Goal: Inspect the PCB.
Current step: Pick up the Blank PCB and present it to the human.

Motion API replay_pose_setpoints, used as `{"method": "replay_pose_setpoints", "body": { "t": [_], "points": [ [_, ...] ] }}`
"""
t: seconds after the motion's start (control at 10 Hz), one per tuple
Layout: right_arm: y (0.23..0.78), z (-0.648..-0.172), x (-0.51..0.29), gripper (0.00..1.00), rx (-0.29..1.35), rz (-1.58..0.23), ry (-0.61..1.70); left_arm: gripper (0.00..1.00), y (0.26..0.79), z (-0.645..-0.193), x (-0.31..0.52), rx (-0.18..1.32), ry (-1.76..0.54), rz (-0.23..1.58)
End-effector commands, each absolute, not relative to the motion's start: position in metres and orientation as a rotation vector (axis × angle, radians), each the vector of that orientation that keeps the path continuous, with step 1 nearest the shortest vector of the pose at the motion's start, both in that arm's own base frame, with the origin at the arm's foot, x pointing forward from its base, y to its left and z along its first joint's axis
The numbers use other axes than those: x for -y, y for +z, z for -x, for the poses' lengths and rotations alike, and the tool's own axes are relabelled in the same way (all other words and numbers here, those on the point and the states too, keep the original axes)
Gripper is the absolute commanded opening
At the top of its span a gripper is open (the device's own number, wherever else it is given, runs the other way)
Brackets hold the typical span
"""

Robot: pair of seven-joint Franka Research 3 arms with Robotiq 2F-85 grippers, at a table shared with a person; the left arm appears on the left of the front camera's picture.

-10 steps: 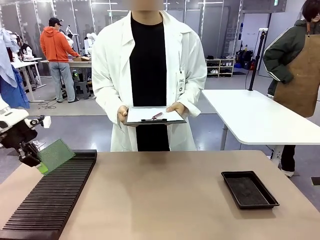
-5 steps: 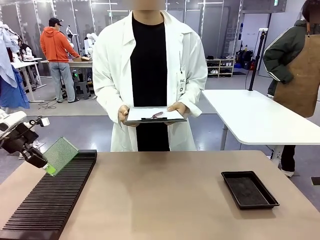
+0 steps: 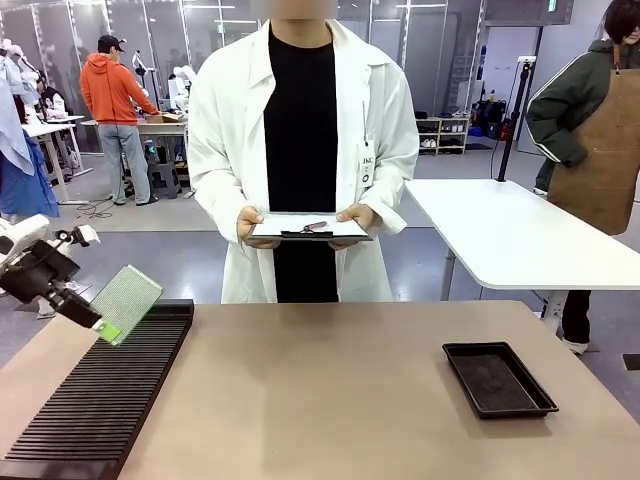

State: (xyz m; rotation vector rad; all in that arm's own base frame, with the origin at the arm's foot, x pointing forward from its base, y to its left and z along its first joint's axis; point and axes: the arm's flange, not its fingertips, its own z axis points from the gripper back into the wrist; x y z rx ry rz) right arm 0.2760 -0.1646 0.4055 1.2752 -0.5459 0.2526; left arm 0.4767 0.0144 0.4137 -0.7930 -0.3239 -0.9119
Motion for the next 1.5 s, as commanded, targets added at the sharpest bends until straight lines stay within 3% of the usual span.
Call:
{"method": "replay_pose_setpoints", "body": {
  "t": [0.0,0.4,1.0,1.4],
  "points": [
    [0.406,-0.276,0.165,1.0,0.567,-1.28,0.264,0.03,0.413,-0.52,-0.018,0.243,-0.621,1.232],
    [0.406,-0.276,0.165,1.0,0.567,-1.28,0.264,0.03,0.395,-0.554,0.022,0.065,-0.215,1.597],
    [0.406,-0.276,0.165,1.0,0.567,-1.28,0.264,0.03,0.383,-0.608,0.062,0.039,-0.066,1.559],
    [0.406,-0.276,0.165,1.0,0.567,-1.28,0.264,0.03,0.381,-0.597,0.058,0.048,-0.067,1.577]
  ]
}}
